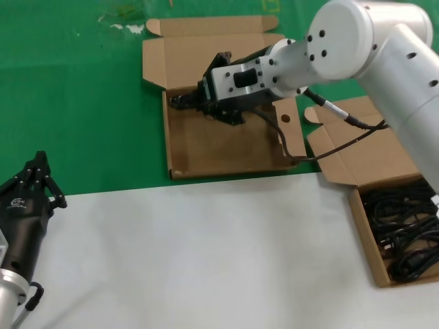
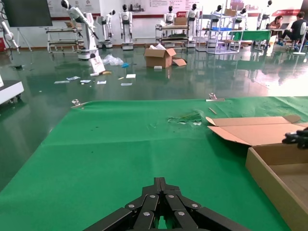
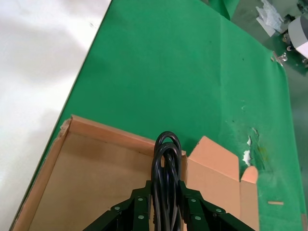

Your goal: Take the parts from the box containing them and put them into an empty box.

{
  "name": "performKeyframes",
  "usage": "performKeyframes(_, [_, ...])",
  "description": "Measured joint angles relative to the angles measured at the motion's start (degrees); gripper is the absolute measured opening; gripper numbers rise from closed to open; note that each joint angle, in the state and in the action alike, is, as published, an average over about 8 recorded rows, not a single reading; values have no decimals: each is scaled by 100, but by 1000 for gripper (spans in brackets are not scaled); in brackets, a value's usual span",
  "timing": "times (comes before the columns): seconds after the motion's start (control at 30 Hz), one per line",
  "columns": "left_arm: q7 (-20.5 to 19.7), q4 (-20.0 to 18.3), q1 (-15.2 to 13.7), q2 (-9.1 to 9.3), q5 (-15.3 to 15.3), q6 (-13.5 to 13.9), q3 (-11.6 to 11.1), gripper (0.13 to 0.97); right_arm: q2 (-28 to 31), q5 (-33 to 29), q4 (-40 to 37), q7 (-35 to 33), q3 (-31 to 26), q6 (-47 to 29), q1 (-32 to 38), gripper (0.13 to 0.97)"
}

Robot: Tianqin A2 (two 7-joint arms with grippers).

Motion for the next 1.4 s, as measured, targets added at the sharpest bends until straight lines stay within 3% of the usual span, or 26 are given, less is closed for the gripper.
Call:
performKeyframes(0.43, [0, 0, 0, 0, 0, 0, 0, 140, 29, -18, -79, 5, -102, 23, -67, 239])
performKeyframes(0.77, [0, 0, 0, 0, 0, 0, 0, 140, 222, 27, 346, 256, -24, -73, -179, 311])
performKeyframes(1.07, [0, 0, 0, 0, 0, 0, 0, 140, 707, 339, 1672, 1181, 561, -116, -578, 440])
performKeyframes(1.3, [0, 0, 0, 0, 0, 0, 0, 140, 1080, 729, 3112, 2088, 1498, 586, -1645, 602])
performKeyframes(1.4, [0, 0, 0, 0, 0, 0, 0, 140, 1140, 954, 3599, 2215, 1860, 1023, -2209, 602])
